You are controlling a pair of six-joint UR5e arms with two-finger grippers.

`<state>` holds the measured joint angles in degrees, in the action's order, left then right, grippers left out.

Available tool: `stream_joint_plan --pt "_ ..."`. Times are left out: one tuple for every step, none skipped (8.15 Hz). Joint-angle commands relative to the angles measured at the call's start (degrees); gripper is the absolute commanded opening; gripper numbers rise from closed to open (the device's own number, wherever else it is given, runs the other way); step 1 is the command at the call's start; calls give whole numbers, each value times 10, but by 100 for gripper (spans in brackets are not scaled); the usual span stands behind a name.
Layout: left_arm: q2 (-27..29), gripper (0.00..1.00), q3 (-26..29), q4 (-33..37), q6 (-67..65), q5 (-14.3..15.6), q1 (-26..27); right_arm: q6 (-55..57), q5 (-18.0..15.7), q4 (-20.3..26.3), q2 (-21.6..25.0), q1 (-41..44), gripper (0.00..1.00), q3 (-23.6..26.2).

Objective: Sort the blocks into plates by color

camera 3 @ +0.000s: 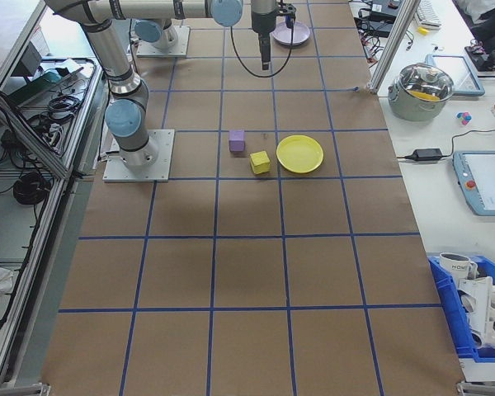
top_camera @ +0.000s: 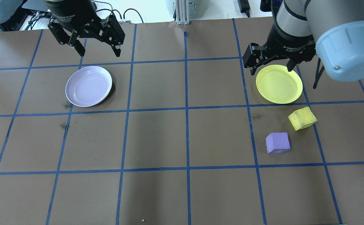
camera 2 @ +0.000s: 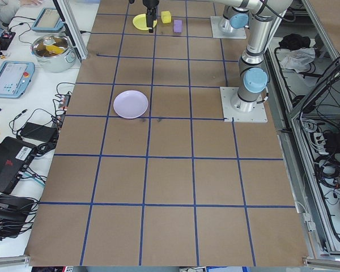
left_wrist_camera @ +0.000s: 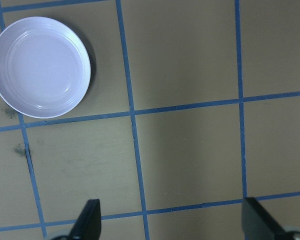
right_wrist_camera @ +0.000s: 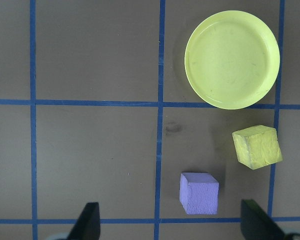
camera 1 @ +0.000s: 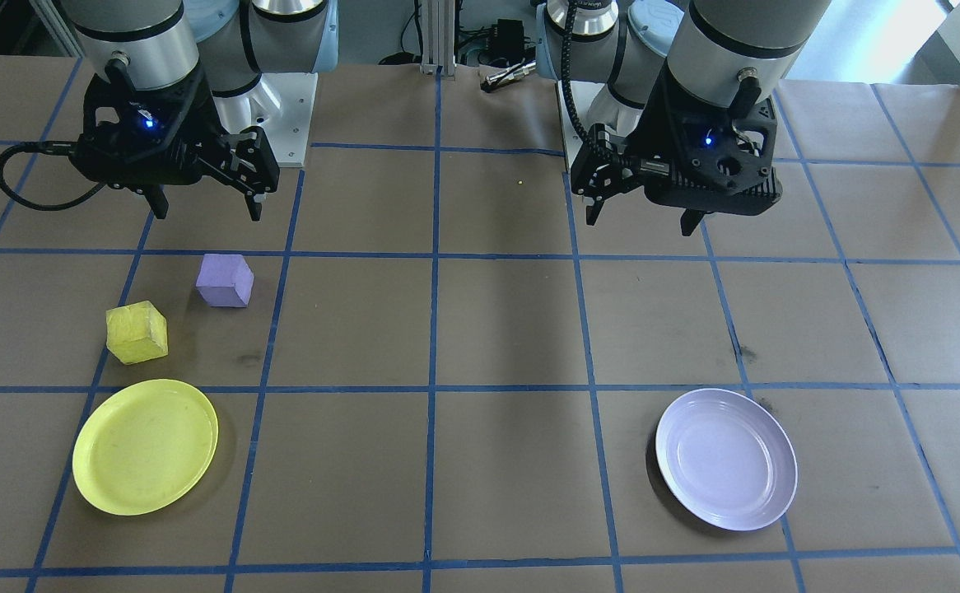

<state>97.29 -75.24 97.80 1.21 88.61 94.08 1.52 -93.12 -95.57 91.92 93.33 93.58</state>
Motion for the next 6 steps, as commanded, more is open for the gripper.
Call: stream_joint_plan --pt "-5 100 0 0 0 0 1 -4 -2 6 0 -1 100 0" --pt "-4 100 -1 0 0 0 1 1 -2 2 -2 -4 100 -1" --pt "-4 100 -1 0 0 0 1 5 -6 4 -6 -14 100 0" --pt "-3 100 -1 0 0 -1 1 -10 -14 2 -9 -45 100 0" --pt "-2 100 -1 0 0 -1 1 -80 -14 3 -18 -80 100 1" --pt "-3 100 -1 0 0 0 1 -139 -14 -1 -32 -119 100 3"
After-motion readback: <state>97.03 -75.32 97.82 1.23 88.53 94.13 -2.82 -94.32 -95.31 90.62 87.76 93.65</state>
